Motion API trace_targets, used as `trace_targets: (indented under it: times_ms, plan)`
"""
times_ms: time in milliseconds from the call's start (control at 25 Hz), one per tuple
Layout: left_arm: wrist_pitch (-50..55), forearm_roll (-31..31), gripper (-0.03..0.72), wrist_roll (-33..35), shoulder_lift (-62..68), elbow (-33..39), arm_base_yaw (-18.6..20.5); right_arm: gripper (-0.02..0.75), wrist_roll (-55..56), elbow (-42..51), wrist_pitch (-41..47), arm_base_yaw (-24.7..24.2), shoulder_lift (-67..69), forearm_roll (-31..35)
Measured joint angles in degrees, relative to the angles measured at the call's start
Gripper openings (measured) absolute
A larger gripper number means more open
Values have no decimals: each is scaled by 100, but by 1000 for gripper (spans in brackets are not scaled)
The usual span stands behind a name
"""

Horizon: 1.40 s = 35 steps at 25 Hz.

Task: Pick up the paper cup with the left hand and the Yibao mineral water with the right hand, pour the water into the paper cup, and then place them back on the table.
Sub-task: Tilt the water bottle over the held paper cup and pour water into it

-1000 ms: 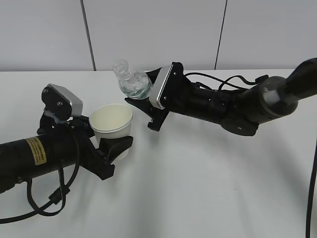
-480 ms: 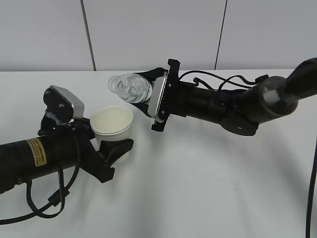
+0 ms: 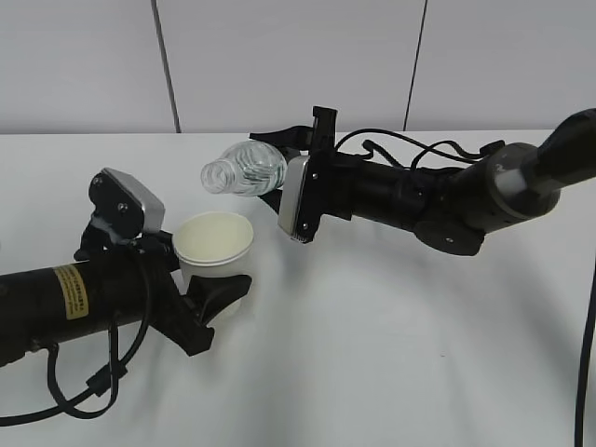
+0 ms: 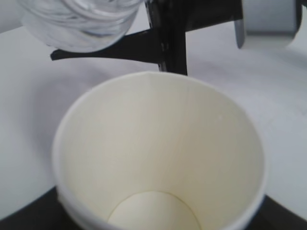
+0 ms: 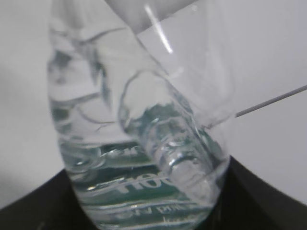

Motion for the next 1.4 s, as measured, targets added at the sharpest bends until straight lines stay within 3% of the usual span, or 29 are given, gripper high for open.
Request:
trace_targets:
  times_ms: [1400]
  plan:
    - [123, -293, 440, -19, 0, 0, 0, 469, -1989, 0, -2, 0, 0, 302]
